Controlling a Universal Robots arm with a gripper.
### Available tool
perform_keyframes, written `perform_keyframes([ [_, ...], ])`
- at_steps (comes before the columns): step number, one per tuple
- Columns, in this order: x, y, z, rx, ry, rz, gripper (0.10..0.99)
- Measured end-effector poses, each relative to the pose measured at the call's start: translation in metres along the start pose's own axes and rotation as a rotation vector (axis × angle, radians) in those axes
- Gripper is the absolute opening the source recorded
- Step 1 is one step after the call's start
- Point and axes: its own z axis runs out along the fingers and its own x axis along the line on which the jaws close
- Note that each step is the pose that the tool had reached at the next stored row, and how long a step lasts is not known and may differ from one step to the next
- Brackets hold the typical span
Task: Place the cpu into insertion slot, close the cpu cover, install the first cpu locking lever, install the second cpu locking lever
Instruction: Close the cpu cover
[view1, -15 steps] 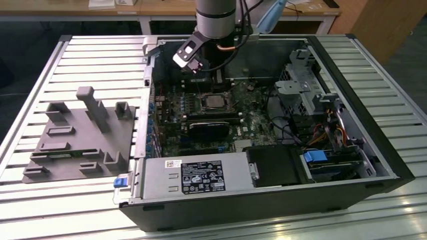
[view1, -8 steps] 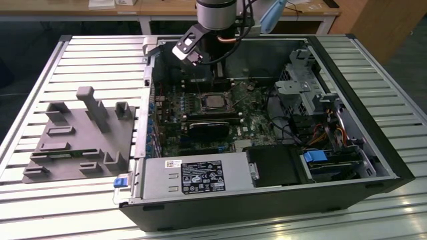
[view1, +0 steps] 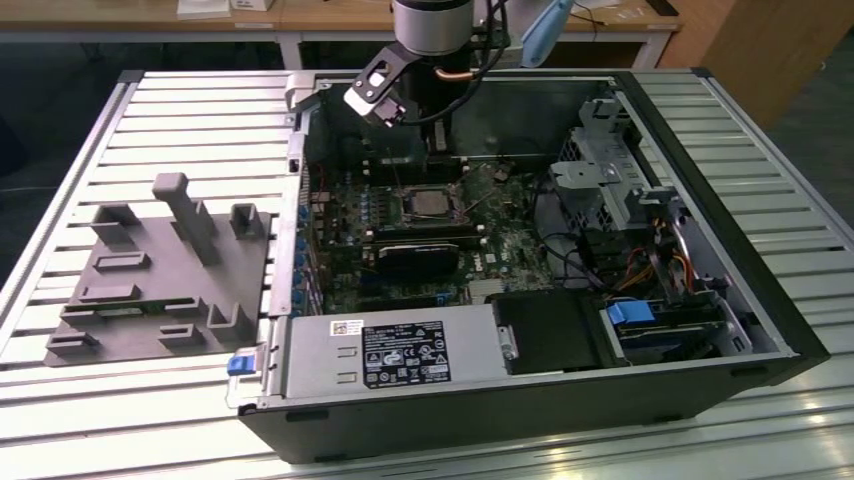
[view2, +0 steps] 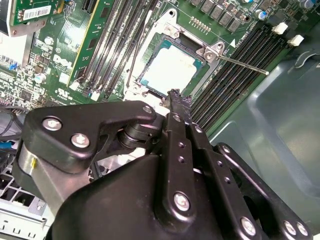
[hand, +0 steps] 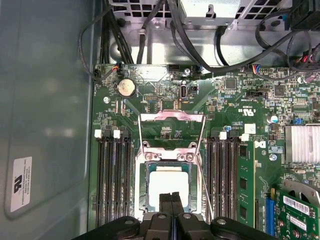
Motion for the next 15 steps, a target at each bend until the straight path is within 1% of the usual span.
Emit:
perform_keyframes([
  [6, 0.0, 0.0, 0.0, 0.0, 0.0, 0.0, 0.102],
  [8, 0.0, 0.0001, -0.0014, 0.0, -0.0005, 0.0, 0.102],
  [11, 0.0001, 0.0004, -0.0058, 0.0, -0.0001, 0.0, 0.102],
  [15, 0.0001, 0.0005, -0.0066, 0.0, 0.0002, 0.0, 0.102],
])
